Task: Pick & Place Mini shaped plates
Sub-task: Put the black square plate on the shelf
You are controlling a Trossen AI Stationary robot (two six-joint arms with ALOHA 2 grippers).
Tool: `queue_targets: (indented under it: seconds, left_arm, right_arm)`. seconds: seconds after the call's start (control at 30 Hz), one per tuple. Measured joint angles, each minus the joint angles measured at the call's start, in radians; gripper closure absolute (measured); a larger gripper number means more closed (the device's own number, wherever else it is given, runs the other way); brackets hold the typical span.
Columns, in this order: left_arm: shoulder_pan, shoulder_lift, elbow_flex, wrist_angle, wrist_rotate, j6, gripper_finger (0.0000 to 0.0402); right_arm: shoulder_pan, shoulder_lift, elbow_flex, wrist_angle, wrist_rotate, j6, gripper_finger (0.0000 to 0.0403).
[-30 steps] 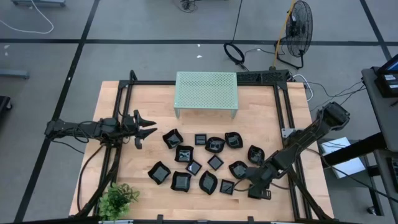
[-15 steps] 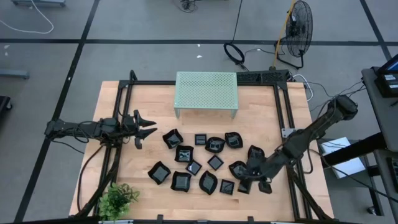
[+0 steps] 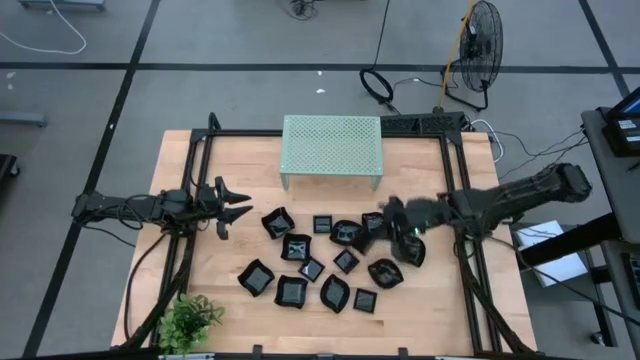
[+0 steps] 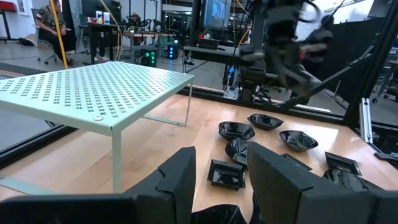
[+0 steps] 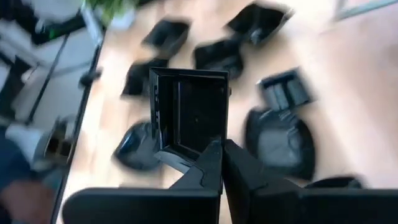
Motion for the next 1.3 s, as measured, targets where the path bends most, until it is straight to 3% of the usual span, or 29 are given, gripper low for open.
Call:
queue_targets:
  seconds: [0.2,0.43,0.6,0.77,1.3]
  left_arm:
    - [0.0,0.0,0.0,0.0,0.0,0.0,0.0256]
    - [0.0,0.0,0.0,0.0,0.0,0.0,0.0256]
    - [0.0,0.0,0.0,0.0,0.0,0.0,0.0256]
    - [0.0,0.0,0.0,0.0,0.0,0.0,0.0256]
    - [0.0,0.0,0.0,0.0,0.0,0.0,0.0256]
  right_arm:
    - [-0.308,0.014,0.046,0.052,-0.179,-0.056,0.0402]
    - [-0.609,0.02,0.08,0.052,-0.212,-0.132,0.0403]
    - [-0.764,0.042,0.08,0.041,-0.209,-0.157,0.0403]
    - [-0.822,0.103,0.08,0.041,-0.212,-0.151,0.0403]
    - [-0.825,0.204,0.08,0.149,-0.156,-0.184,0.0403]
